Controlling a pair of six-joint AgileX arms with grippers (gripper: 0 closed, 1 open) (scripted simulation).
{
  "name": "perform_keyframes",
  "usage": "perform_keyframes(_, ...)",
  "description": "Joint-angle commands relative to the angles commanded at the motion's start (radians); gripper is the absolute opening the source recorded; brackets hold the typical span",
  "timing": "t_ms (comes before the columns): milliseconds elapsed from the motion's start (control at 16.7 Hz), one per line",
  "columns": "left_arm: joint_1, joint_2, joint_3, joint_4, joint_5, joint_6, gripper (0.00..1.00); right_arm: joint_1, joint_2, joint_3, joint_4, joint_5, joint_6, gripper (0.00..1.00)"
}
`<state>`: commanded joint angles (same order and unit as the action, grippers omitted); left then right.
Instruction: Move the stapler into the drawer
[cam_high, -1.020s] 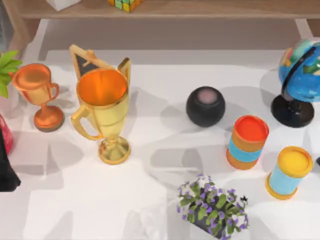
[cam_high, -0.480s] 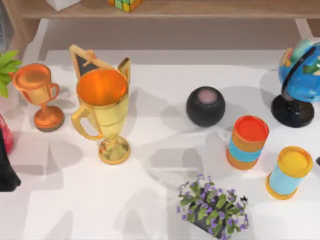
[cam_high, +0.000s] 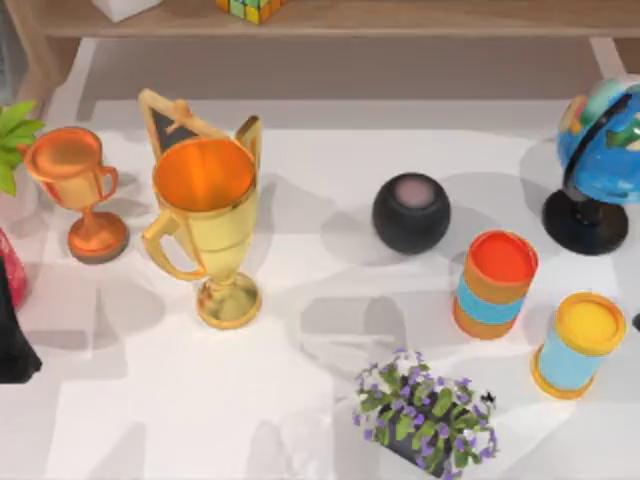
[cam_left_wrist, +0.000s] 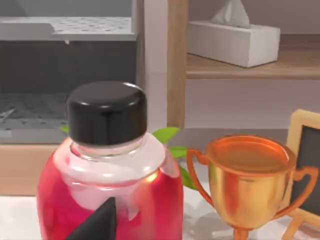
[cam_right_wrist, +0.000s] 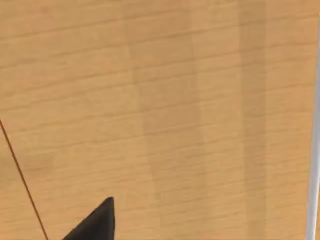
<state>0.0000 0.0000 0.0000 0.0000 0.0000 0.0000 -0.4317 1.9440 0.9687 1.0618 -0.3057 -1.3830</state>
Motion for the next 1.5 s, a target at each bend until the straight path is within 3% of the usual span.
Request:
perform_keyframes(420, 0.000, 0.000, 0.000, 0.000, 0.000, 0.000, 1.00, -0.027, 0.349, 0.127, 0.142, -0.113, -0.172, 1.00)
perform_keyframes(1380, 0.000, 0.000, 0.000, 0.000, 0.000, 0.000, 1.00, -0.004, 0.409, 0.245, 0.083, -0.093, -0.175, 1.00)
perform_keyframes(1500, 0.000, 0.000, 0.000, 0.000, 0.000, 0.000, 1.00, -0.004, 0.409, 0.245, 0.083, -0.093, -0.175, 0.85)
